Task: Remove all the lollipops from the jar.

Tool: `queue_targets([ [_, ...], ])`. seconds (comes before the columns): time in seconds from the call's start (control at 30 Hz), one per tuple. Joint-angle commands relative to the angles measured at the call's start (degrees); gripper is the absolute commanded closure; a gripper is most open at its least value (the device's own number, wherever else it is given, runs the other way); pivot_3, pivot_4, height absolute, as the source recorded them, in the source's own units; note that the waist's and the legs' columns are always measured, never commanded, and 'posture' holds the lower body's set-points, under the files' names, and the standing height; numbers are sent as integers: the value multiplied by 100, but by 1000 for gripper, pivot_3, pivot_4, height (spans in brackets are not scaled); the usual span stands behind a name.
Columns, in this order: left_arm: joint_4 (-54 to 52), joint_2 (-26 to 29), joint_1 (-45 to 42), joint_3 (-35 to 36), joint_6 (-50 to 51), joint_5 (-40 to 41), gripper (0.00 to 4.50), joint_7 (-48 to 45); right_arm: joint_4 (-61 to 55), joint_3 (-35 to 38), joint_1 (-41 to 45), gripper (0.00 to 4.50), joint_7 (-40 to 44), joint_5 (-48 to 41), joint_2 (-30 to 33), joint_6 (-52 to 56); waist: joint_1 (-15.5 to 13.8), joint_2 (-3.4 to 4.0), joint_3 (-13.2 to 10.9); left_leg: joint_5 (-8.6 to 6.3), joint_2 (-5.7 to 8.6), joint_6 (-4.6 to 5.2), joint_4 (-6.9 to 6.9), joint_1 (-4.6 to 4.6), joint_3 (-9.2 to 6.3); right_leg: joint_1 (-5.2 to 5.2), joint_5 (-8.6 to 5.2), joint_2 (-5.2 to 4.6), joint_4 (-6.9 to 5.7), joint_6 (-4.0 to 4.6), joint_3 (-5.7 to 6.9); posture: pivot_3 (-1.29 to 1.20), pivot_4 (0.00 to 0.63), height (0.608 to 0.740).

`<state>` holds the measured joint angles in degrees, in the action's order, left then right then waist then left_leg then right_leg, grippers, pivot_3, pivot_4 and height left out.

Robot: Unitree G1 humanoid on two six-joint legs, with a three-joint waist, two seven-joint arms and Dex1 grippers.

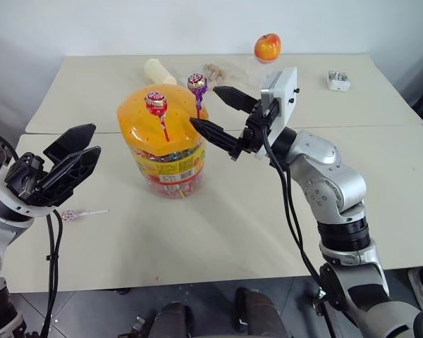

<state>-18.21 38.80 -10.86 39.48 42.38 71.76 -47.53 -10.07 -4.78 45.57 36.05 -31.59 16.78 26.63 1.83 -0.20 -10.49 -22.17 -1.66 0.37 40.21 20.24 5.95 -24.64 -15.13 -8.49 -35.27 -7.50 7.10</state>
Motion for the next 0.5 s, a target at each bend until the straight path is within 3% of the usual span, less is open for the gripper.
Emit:
queue_targets([
  [0.03,-43,31,21,34,-201,61,230,-89,-249,-48,125,903,282,-43,8,-38,-2,0,0,0,-1,0,1,-1,0,2,0,1,1,0,0,0,150,740],
  [0.27,158,-130,16,2,-821,-378,230,-222,-218,-3,157,3198,518,-137,-43,-23,-1,0,0,0,-2,0,-1,1,3,3,0,5,15,0,1,0,150,740],
  [0.4,160,-215,67,108,-948,-181,230,-284,-184,41,184,4479,643,-246,-83,-25,0,0,0,0,-3,0,-2,2,5,3,0,6,19,0,1,0,150,740],
  [0.5,204,-237,89,236,-820,237,230,-209,-113,179,219,4479,789,-396,-143,-118,1,0,0,0,-5,-1,-4,2,5,3,0,7,20,0,2,0,150,740],
])
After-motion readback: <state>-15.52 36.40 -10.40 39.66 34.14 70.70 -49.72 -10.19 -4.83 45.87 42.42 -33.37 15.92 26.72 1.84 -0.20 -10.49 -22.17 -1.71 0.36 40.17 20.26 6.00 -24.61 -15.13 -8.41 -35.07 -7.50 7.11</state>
